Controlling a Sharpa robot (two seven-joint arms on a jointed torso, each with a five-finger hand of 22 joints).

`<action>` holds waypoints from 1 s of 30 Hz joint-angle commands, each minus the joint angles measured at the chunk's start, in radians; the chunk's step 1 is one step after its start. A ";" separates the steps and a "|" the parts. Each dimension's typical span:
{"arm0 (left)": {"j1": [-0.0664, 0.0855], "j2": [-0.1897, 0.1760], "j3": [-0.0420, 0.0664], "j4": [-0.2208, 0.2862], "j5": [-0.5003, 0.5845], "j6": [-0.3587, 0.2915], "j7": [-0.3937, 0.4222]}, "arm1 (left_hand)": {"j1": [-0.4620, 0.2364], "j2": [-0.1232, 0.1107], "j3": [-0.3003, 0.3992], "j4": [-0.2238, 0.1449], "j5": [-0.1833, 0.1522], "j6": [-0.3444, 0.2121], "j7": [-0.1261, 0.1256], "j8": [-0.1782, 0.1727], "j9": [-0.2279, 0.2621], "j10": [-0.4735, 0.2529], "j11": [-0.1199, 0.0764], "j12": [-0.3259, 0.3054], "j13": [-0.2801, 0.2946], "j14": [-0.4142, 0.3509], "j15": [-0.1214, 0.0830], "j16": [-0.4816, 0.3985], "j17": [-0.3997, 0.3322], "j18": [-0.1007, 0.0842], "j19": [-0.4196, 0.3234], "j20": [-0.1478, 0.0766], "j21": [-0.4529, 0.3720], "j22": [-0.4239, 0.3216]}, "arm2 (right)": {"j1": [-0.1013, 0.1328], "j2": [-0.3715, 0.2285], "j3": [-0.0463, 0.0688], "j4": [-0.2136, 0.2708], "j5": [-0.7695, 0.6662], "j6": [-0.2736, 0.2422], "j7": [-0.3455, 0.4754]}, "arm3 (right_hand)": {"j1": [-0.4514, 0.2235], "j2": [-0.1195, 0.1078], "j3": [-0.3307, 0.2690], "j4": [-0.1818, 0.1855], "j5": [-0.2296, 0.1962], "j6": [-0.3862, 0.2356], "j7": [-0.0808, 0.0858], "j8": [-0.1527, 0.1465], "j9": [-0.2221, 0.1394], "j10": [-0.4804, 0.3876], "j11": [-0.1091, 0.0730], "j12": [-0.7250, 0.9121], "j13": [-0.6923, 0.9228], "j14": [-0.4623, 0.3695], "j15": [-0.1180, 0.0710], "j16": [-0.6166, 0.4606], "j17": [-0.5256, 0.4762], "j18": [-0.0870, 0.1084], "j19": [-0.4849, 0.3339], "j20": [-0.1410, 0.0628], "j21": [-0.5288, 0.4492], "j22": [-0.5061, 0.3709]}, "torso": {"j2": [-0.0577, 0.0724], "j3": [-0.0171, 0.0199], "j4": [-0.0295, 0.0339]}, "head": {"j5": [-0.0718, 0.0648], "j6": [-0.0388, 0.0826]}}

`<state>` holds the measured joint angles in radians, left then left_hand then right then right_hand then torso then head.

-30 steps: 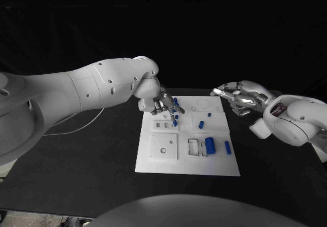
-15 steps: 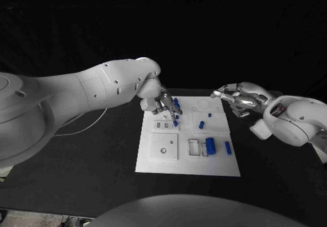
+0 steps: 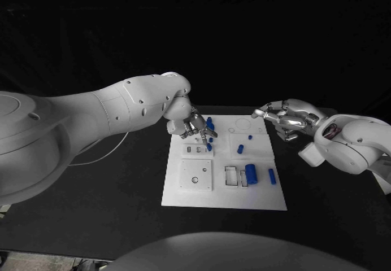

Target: Assemble the parts on the task board

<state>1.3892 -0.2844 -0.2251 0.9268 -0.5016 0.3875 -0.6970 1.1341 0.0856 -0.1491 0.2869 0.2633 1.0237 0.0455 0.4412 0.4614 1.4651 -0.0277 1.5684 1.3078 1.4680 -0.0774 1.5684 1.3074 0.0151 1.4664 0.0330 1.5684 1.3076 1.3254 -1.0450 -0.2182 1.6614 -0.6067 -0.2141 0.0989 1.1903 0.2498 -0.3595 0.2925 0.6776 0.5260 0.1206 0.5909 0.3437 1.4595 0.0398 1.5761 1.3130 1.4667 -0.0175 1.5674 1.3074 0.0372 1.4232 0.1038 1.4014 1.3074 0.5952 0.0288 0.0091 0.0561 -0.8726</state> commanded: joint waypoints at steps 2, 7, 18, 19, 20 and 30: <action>-0.002 0.005 0.001 -0.003 -0.028 0.027 -0.184 | -0.018 0.001 -0.012 0.000 -0.011 0.003 -0.014 0.027 0.052 0.106 -0.013 0.002 0.263 0.103 -0.013 0.002 0.263 -0.015 0.104 -0.009 0.002 0.263 | -0.001 0.004 0.000 -0.004 0.002 0.025 -0.009 | 0.019 0.005 0.009 0.000 0.003 0.004 0.002 0.005 0.002 0.111 0.000 -0.005 0.258 0.104 0.008 0.003 0.263 0.012 -0.012 -0.002 -0.010 0.198 | -0.001 0.0006 0.0005 | 0.006 0.000; -0.006 0.008 0.001 -0.007 -0.048 0.030 -0.184 | -0.017 0.002 -0.016 -0.002 -0.011 -0.007 -0.020 0.050 0.111 0.106 -0.019 0.002 0.263 0.103 -0.018 0.002 0.263 -0.015 0.104 -0.015 0.002 0.263 | -0.002 0.007 -0.001 -0.009 0.004 0.029 -0.012 | 0.023 0.004 0.012 -0.001 0.006 0.004 0.003 0.007 0.003 0.111 0.001 -0.005 0.258 0.104 0.009 0.003 0.263 0.014 -0.020 -0.001 -0.018 0.195 | -0.001 0.0006 0.0006 | 0.008 0.000; -0.022 0.018 0.001 -0.036 -0.060 0.032 -0.185 | 0.005 0.005 -0.011 -0.005 0.035 -0.035 -0.020 0.052 0.172 0.106 -0.020 0.002 0.263 0.103 -0.020 0.002 0.263 -0.015 0.104 -0.019 0.002 0.263 | -0.003 0.007 -0.001 -0.013 0.005 0.031 -0.015 | 0.033 0.001 0.018 -0.001 -0.007 0.003 0.005 0.009 0.003 0.111 0.002 -0.005 0.258 0.104 0.011 0.003 0.263 0.016 -0.026 0.001 -0.023 0.193 | -0.001 0.0004 -0.0001 | 0.010 0.000; -0.024 0.019 0.001 -0.038 -0.060 0.030 -0.185 | 0.005 0.005 -0.011 -0.005 0.035 -0.036 -0.020 0.051 0.173 0.106 -0.020 0.002 0.263 0.103 -0.020 0.002 0.263 -0.015 0.104 -0.018 0.002 0.263 | -0.003 0.007 -0.001 -0.014 0.005 0.031 -0.015 | 0.034 0.001 0.019 -0.001 -0.008 0.002 0.005 0.009 0.003 0.111 0.002 -0.005 0.258 0.104 0.011 0.003 0.263 0.016 -0.027 0.001 -0.024 0.193 | -0.001 0.0006 0.0001 | 0.010 0.000; -0.025 0.020 0.001 -0.039 -0.060 0.027 -0.185 | 0.005 0.005 -0.011 -0.005 0.034 -0.037 -0.020 0.050 0.173 0.106 -0.020 0.002 0.263 0.103 -0.020 0.002 0.263 -0.015 0.104 -0.018 0.002 0.263 | -0.003 0.007 -0.001 -0.015 0.005 0.031 -0.015 | 0.034 0.001 0.019 -0.001 -0.008 0.002 0.005 0.009 0.003 0.111 0.002 -0.005 0.258 0.104 0.011 0.003 0.263 0.016 -0.028 0.001 -0.024 0.193 | -0.001 0.0006 0.0002 | 0.011 0.000; -0.038 0.031 0.002 -0.055 -0.054 0.008 -0.183 | 0.000 0.006 -0.013 -0.001 0.030 -0.040 -0.018 0.044 0.178 0.106 -0.019 0.002 0.263 0.103 -0.019 0.002 0.263 -0.015 0.104 -0.018 0.002 0.263 | -0.005 0.012 -0.001 -0.026 0.006 0.031 -0.015 | 0.037 0.000 0.021 -0.001 -0.009 0.000 0.005 0.009 0.003 0.111 0.003 -0.005 0.258 0.104 0.012 0.003 0.263 0.018 -0.033 0.002 -0.029 0.191 | -0.002 0.0011 -0.0004 | 0.012 0.000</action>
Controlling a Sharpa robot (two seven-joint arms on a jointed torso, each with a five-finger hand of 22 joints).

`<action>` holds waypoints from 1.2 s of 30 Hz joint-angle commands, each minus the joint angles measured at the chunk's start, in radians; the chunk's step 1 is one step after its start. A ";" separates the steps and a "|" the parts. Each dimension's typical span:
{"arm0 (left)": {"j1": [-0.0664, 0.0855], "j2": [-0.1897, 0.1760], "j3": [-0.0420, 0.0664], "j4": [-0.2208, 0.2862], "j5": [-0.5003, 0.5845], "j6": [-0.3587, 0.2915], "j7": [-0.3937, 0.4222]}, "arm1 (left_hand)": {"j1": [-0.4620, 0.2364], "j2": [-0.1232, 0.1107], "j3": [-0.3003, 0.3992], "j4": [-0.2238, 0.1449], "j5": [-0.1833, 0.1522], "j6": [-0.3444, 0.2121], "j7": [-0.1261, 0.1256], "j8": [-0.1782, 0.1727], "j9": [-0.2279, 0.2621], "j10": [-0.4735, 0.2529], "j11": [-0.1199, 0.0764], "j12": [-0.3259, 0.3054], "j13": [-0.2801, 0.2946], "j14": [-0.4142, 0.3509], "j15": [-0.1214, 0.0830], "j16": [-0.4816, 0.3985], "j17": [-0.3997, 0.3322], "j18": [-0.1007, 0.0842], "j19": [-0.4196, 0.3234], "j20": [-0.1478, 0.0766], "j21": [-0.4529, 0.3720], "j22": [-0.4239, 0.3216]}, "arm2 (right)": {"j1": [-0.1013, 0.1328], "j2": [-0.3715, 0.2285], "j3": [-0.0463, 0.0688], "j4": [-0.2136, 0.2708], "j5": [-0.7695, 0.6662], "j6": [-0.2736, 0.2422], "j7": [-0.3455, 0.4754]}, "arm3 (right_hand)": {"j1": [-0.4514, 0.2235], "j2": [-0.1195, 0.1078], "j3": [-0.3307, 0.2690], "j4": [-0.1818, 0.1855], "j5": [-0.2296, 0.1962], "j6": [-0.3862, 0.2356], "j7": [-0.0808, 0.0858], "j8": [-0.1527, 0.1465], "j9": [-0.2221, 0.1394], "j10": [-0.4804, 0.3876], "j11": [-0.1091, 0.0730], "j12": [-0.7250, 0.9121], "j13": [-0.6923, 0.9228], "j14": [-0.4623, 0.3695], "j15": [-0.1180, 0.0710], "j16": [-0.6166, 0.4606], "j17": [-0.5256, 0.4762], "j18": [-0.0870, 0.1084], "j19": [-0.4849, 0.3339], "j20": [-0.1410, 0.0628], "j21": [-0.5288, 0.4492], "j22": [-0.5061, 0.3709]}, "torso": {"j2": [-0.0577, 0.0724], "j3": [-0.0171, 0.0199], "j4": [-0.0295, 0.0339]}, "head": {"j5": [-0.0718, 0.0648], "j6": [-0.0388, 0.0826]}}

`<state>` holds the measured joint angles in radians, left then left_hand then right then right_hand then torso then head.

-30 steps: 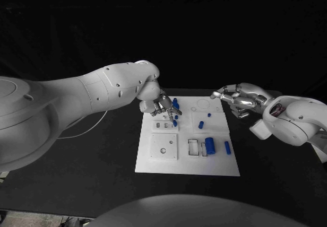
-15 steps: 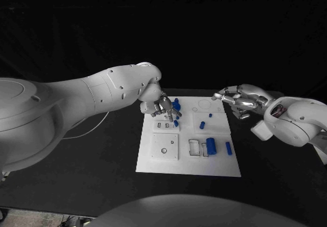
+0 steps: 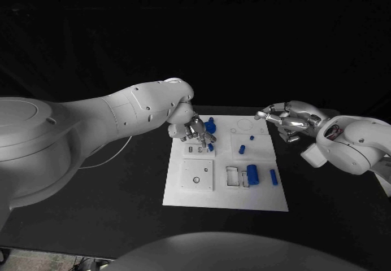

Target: Assemble the parts on the task board

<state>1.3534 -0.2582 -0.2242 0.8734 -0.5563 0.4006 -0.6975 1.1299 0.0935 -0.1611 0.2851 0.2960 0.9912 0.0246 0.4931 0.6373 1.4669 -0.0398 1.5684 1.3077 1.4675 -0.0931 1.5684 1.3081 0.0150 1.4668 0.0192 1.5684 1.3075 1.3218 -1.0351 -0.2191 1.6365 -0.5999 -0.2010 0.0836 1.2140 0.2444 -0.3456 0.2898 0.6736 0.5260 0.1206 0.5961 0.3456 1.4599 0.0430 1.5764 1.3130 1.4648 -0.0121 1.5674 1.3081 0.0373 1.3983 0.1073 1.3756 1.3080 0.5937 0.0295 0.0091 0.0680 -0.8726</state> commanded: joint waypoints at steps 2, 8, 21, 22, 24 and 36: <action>-0.004 0.007 0.002 -0.003 0.005 -0.008 -0.181 | 0.004 -0.001 -0.002 0.001 -0.003 -0.009 0.003 -0.010 0.002 0.104 -0.006 0.002 0.263 0.103 -0.003 0.002 0.263 -0.015 0.104 -0.004 0.002 0.263 | -0.002 0.001 0.000 -0.001 0.000 0.019 0.000 | 0.014 0.006 0.007 0.001 -0.005 0.000 0.005 0.004 0.001 0.111 0.000 -0.006 0.258 0.106 0.007 0.003 0.263 0.018 -0.009 -0.001 -0.004 0.190 | 0.000 0.0003 -0.0005 | 0.000 0.000; -0.009 0.017 0.002 -0.011 0.009 -0.015 -0.180 | 0.004 0.000 -0.001 0.001 0.000 -0.012 0.005 -0.018 0.004 0.104 -0.005 0.002 0.263 0.103 -0.002 0.002 0.263 -0.014 0.103 -0.003 0.001 0.261 | -0.002 0.001 0.000 -0.002 0.000 0.021 -0.003 | 0.019 0.005 0.011 0.001 -0.004 -0.002 0.006 0.004 0.001 0.111 0.000 -0.006 0.258 0.106 0.007 0.003 0.263 0.019 -0.014 -0.001 -0.009 0.188 | 0.000 0.0002 -0.0005 | 0.001 0.000; -0.028 0.033 0.003 -0.034 0.003 -0.015 -0.181 | 0.013 0.002 0.001 -0.002 0.012 -0.012 0.008 -0.046 0.001 0.104 -0.002 0.002 0.263 0.103 0.000 0.002 0.263 -0.012 0.098 0.000 -0.003 0.252 | -0.003 0.001 0.000 -0.001 0.000 0.024 -0.007 | 0.027 0.002 0.016 0.000 0.000 -0.003 0.007 0.004 0.001 0.111 0.001 -0.006 0.258 0.106 0.008 0.003 0.263 0.020 -0.019 0.000 -0.013 0.187 | 0.000 0.0005 0.0000 | -0.001 0.000; -0.029 0.034 0.003 -0.035 0.002 -0.016 -0.181 | 0.013 0.002 0.002 -0.001 0.012 -0.011 0.009 -0.048 0.001 0.104 -0.001 0.002 0.263 0.103 0.001 0.002 0.263 -0.012 0.097 0.000 -0.004 0.251 | -0.003 0.001 0.000 -0.001 0.000 0.024 -0.007 | 0.028 0.002 0.016 0.000 0.000 -0.003 0.007 0.004 0.001 0.111 0.001 -0.006 0.258 0.106 0.008 0.003 0.263 0.021 -0.021 0.001 -0.015 0.186 | 0.000 0.0003 -0.0001 | 0.000 0.000; -0.031 0.034 0.004 -0.036 0.001 -0.018 -0.180 | 0.013 0.003 0.002 -0.001 0.012 -0.010 0.009 -0.049 0.001 0.104 -0.001 0.002 0.263 0.103 0.001 0.002 0.263 -0.012 0.097 0.000 -0.005 0.250 | -0.003 0.000 0.000 -0.001 0.001 0.024 -0.008 | 0.029 0.002 0.017 0.000 0.001 -0.003 0.007 0.005 0.001 0.111 0.002 -0.006 0.258 0.106 0.008 0.003 0.263 0.021 -0.022 0.001 -0.016 0.186 | 0.000 0.0006 0.0001 | -0.001 0.000; -0.033 0.042 0.006 -0.047 -0.007 -0.027 -0.178 | 0.015 0.005 0.003 -0.001 0.015 -0.003 0.008 -0.054 0.001 0.104 -0.002 0.002 0.263 0.103 0.001 0.002 0.263 -0.010 0.092 0.001 -0.009 0.242 | -0.003 -0.001 0.000 0.000 0.007 0.028 -0.012 | 0.036 0.000 0.022 0.000 0.004 -0.004 0.008 0.005 0.001 0.111 0.003 -0.006 0.258 0.106 0.010 0.003 0.263 0.023 -0.029 0.002 -0.023 0.183 | -0.001 0.0006 0.0002 | -0.001 0.000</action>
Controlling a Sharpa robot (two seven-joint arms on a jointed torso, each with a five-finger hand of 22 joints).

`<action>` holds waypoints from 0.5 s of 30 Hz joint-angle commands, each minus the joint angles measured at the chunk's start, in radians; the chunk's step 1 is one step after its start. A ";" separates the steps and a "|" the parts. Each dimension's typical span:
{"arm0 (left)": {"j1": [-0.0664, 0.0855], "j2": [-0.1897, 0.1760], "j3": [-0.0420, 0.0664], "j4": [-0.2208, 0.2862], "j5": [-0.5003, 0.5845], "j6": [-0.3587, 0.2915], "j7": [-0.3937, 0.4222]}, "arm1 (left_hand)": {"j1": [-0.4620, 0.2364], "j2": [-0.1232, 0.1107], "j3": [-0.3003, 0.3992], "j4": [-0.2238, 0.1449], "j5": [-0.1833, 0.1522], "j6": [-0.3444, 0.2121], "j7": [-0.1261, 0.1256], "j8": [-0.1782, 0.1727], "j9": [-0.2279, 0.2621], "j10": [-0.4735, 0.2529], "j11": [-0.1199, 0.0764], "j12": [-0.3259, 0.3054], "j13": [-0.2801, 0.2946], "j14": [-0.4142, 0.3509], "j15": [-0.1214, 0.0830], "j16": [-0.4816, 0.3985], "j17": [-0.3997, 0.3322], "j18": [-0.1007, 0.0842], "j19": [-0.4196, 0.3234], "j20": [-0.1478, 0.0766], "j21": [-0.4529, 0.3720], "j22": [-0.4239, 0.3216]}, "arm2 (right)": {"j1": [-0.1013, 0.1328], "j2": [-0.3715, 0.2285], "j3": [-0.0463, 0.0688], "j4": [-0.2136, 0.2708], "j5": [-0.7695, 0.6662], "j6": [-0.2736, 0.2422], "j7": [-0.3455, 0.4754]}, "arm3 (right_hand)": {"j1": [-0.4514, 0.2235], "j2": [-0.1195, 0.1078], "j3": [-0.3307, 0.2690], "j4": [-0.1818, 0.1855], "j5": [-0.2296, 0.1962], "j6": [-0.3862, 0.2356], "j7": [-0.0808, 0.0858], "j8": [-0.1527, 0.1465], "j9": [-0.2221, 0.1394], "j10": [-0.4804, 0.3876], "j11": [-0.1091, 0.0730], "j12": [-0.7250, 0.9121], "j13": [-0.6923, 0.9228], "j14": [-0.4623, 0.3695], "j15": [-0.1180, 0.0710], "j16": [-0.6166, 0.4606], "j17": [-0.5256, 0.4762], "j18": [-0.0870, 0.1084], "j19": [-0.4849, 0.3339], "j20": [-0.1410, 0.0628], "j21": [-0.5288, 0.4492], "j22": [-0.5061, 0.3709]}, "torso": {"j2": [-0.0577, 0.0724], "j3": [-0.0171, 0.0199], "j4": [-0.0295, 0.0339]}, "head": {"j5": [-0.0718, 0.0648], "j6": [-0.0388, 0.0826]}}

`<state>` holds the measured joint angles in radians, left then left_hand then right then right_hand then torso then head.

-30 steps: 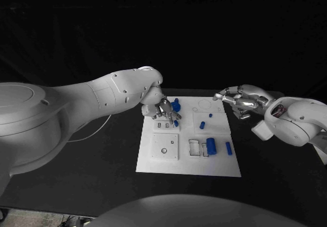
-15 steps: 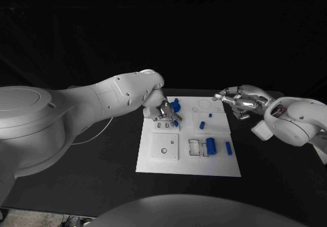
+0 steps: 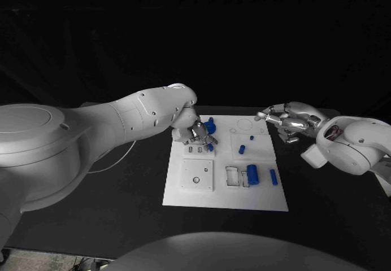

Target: Assemble the parts on the task board

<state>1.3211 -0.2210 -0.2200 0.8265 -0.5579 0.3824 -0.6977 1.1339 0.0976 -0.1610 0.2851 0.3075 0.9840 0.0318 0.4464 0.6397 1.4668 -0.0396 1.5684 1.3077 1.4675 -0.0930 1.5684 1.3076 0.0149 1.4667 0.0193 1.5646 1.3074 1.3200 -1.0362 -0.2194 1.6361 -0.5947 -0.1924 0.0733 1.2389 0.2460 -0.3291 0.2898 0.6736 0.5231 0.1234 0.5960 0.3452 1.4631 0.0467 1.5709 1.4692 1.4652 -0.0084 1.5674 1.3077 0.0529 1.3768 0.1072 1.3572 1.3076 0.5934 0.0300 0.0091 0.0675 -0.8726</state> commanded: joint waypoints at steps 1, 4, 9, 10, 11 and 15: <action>-0.001 0.005 0.001 -0.001 -0.006 -0.010 -0.178 | 0.011 0.001 0.003 -0.001 0.003 0.004 0.001 -0.008 -0.001 0.104 -0.002 0.002 0.263 0.103 0.001 0.002 0.263 -0.009 0.092 0.001 -0.006 0.241 | -0.001 0.001 0.000 0.000 0.002 0.020 -0.002 | 0.011 -0.001 0.005 0.000 0.004 -0.001 0.005 0.005 0.002 0.108 -0.001 0.000 0.102 0.106 0.006 0.003 0.263 0.007 -0.008 0.002 -0.005 0.184 | 0.000 0.0002 0.0001 | -0.001 0.000; -0.001 0.008 0.002 -0.003 -0.006 -0.014 -0.178 | 0.011 0.002 0.004 -0.001 0.004 0.006 0.001 -0.011 -0.002 0.104 -0.002 0.002 0.263 0.103 0.001 0.002 0.263 -0.009 0.091 0.001 -0.006 0.240 | -0.001 0.001 0.000 0.000 0.002 0.021 -0.003 | 0.011 -0.001 0.005 0.000 0.004 -0.001 0.005 0.005 0.002 0.108 -0.001 0.000 0.102 0.106 0.006 0.003 0.263 0.007 -0.008 0.002 -0.005 0.184 | -0.001 0.0003 0.0001 | 0.000 0.000; -0.001 0.013 0.002 -0.009 -0.008 -0.015 -0.178 | 0.011 0.004 0.005 0.000 0.007 0.008 0.001 -0.015 -0.002 0.104 -0.002 0.002 0.263 0.103 0.001 0.002 0.263 -0.009 0.091 0.001 -0.007 0.239 | -0.002 0.001 0.000 -0.001 0.003 0.025 -0.004 | 0.014 -0.002 0.007 0.000 0.006 -0.001 0.006 0.006 0.002 0.108 0.000 0.000 0.102 0.106 0.006 0.003 0.263 0.008 -0.012 0.002 -0.009 0.182 | -0.001 0.0000 -0.0001 | 0.001 0.000; -0.001 0.014 0.002 -0.010 -0.010 -0.015 -0.178 | 0.012 0.005 0.005 0.000 0.009 0.009 0.001 -0.016 -0.002 0.104 -0.002 0.002 0.263 0.103 0.001 0.002 0.263 -0.009 0.091 0.001 -0.007 0.239 | -0.002 0.000 0.000 -0.001 0.003 0.025 -0.005 | 0.014 -0.002 0.007 0.000 0.006 -0.001 0.006 0.006 0.002 0.108 0.000 0.000 0.102 0.106 0.006 0.003 0.263 0.008 -0.012 0.002 -0.009 0.182 | -0.001 0.0002 -0.0002 | 0.001 0.000; -0.001 0.015 0.002 -0.011 -0.012 -0.015 -0.178 | 0.012 0.005 0.006 0.000 0.010 0.010 0.001 -0.016 -0.001 0.104 -0.002 0.002 0.263 0.103 0.001 0.002 0.263 -0.009 0.091 0.001 -0.007 0.239 | -0.002 0.000 0.000 -0.001 0.004 0.026 -0.005 | 0.015 -0.002 0.008 0.000 0.006 -0.001 0.006 0.006 0.002 0.108 0.000 0.000 0.102 0.106 0.007 0.003 0.263 0.009 -0.013 0.002 -0.011 0.182 | -0.001 0.0001 -0.0001 | 0.001 0.000; -0.001 0.017 0.002 -0.015 -0.020 -0.014 -0.179 | 0.014 0.006 0.007 -0.001 0.015 0.014 0.000 -0.019 0.000 0.104 -0.003 0.002 0.263 0.103 0.000 0.002 0.263 -0.009 0.090 0.001 -0.008 0.237 | -0.002 -0.001 0.000 -0.001 0.004 0.028 -0.006 | 0.017 -0.002 0.009 0.000 0.007 -0.001 0.007 0.006 0.002 0.108 0.000 0.000 0.102 0.106 0.007 0.003 0.263 0.009 -0.013 0.003 -0.011 0.182 | 0.000 0.0001 0.0001 | -0.001 0.000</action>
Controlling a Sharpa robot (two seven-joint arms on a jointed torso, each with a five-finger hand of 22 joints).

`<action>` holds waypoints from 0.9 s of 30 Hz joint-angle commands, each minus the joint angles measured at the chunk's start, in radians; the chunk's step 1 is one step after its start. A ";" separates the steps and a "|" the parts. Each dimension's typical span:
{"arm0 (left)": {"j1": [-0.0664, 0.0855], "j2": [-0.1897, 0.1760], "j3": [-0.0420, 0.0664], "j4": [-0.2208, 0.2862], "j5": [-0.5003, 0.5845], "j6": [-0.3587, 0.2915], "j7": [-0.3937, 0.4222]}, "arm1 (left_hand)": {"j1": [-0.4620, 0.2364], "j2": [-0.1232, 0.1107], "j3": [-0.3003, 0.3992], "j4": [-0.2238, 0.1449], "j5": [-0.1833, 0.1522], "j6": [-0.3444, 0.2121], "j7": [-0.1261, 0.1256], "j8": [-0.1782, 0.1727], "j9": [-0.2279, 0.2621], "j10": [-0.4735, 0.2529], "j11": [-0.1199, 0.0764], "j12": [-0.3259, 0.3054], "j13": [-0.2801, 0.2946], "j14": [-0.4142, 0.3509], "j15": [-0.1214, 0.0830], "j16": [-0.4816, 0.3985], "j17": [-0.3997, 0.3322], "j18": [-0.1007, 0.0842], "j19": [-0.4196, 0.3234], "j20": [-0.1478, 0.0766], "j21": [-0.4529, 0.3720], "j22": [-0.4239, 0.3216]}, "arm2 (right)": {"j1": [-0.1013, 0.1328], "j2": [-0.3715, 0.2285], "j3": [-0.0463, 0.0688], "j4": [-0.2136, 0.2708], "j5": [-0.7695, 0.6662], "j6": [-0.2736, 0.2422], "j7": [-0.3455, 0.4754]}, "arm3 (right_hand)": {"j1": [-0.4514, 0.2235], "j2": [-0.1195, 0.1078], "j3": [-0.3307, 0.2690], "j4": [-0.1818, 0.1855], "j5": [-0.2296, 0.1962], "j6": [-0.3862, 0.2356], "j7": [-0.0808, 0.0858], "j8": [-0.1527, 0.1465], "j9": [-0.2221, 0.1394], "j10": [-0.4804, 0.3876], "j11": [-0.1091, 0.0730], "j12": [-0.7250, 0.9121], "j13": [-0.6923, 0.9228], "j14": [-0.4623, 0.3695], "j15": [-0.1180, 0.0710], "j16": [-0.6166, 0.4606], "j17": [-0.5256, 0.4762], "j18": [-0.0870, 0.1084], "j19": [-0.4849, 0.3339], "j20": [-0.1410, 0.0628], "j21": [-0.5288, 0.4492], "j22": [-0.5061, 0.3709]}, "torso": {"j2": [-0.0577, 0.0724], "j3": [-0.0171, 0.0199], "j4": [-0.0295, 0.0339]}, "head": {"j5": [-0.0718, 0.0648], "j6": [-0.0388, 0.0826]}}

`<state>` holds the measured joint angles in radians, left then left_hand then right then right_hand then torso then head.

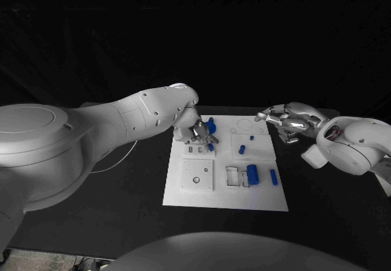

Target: Assemble the parts on the task board

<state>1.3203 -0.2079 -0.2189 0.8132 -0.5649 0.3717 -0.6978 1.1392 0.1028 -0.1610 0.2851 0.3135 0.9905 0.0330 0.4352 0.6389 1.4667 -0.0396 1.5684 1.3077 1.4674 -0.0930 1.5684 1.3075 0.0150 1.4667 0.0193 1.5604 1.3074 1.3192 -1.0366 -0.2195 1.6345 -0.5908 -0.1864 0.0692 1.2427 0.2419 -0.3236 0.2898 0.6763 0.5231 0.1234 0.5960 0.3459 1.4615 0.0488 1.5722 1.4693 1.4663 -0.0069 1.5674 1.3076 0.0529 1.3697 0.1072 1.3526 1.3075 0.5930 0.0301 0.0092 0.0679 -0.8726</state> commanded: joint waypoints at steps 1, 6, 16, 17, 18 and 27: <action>-0.001 0.005 0.001 -0.004 -0.018 -0.002 -0.180 | 0.010 0.001 0.008 -0.002 0.011 0.009 -0.002 -0.009 0.001 0.104 -0.003 0.002 0.263 0.103 0.000 0.002 0.263 -0.008 0.089 0.001 -0.004 0.237 | -0.001 -0.001 0.000 0.001 0.000 0.023 -0.002 | 0.013 0.002 0.004 0.000 0.004 -0.001 0.007 0.006 0.001 0.109 -0.002 -0.001 0.101 0.104 0.005 0.003 0.263 0.009 -0.006 0.003 -0.006 0.182 | 0.000 0.0001 -0.0001 | -0.002 0.000; -0.001 0.008 0.001 -0.008 -0.027 0.002 -0.181 | 0.012 0.000 0.008 -0.003 0.014 0.012 -0.002 -0.010 0.002 0.104 -0.003 0.002 0.263 0.103 0.000 0.002 0.263 -0.008 0.088 0.000 -0.005 0.235 | -0.001 -0.002 0.000 0.002 0.001 0.025 -0.004 | 0.015 0.001 0.005 0.000 0.005 -0.001 0.007 0.006 0.001 0.109 -0.002 -0.001 0.101 0.104 0.006 0.003 0.263 0.009 -0.009 0.003 -0.009 0.181 | 0.000 0.0002 0.0001 | -0.003 0.000; -0.003 0.013 0.001 -0.011 -0.043 0.003 -0.182 | 0.024 -0.004 0.012 -0.009 0.019 0.018 -0.004 -0.016 0.006 0.104 -0.005 0.002 0.263 0.103 -0.002 0.002 0.263 -0.007 0.086 -0.001 -0.008 0.230 | -0.001 -0.004 0.000 0.002 0.001 0.031 -0.009 | 0.018 0.000 0.007 -0.001 0.006 0.000 0.007 0.007 0.001 0.109 -0.001 -0.001 0.101 0.104 0.006 0.003 0.263 0.010 -0.012 0.004 -0.011 0.180 | 0.000 0.0003 0.0000 | -0.001 0.000; -0.003 0.014 0.001 -0.012 -0.044 0.003 -0.182 | 0.027 -0.005 0.013 -0.011 0.020 0.018 -0.004 -0.016 0.007 0.104 -0.005 0.002 0.263 0.103 -0.002 0.002 0.263 -0.007 0.085 -0.001 -0.008 0.230 | -0.001 -0.004 0.000 0.002 0.001 0.032 -0.009 | 0.019 -0.001 0.008 -0.001 0.007 0.000 0.007 0.007 0.001 0.109 -0.001 -0.001 0.101 0.104 0.006 0.003 0.263 0.010 -0.012 0.004 -0.012 0.180 | 0.000 0.0002 0.0002 | -0.001 0.000; -0.003 0.015 0.001 -0.012 -0.045 0.002 -0.182 | 0.027 -0.005 0.013 -0.011 0.020 0.019 -0.004 -0.017 0.007 0.104 -0.005 0.002 0.263 0.103 -0.002 0.002 0.263 -0.007 0.086 -0.001 -0.008 0.230 | -0.001 -0.004 0.000 0.002 0.001 0.033 -0.010 | 0.020 -0.001 0.008 -0.001 0.007 0.001 0.007 0.008 0.001 0.109 -0.001 -0.001 0.101 0.104 0.006 0.003 0.263 0.011 -0.013 0.004 -0.013 0.179 | 0.000 0.0003 0.0001 | -0.001 0.000; -0.005 0.021 0.001 -0.015 -0.048 -0.005 -0.179 | 0.049 -0.006 0.024 -0.020 0.041 0.017 -0.005 -0.026 0.018 0.104 -0.006 0.002 0.263 0.103 -0.004 0.002 0.263 -0.006 0.084 -0.003 -0.010 0.227 | -0.001 -0.005 0.000 0.003 0.001 0.039 -0.015 | 0.028 -0.004 0.014 -0.001 0.010 0.004 0.008 0.009 0.001 0.109 0.000 -0.001 0.101 0.104 0.007 0.003 0.263 0.012 -0.019 0.005 -0.018 0.177 | 0.000 0.0001 0.0001 | 0.000 0.000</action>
<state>1.3158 -0.1905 -0.2185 0.7977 -0.6054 0.3700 -0.6978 1.1802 0.0988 -0.1412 0.2653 0.3511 1.0023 0.0282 0.4120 0.6565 1.4667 -0.0395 1.5684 1.3077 1.4675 -0.0930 1.5684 1.3073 0.0150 1.4667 0.0193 1.5567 1.3074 1.3187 -1.0413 -0.2196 1.6357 -0.5878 -0.1703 0.0573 1.2598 0.2380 -0.3152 0.2870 0.6817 0.5268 0.1270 0.5999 0.3456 1.4621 0.0525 1.5741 1.4761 1.4665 -0.0033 1.5674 1.3074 0.0530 1.3590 0.1108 1.3413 1.3081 0.5928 0.0303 0.0092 0.0674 -0.8726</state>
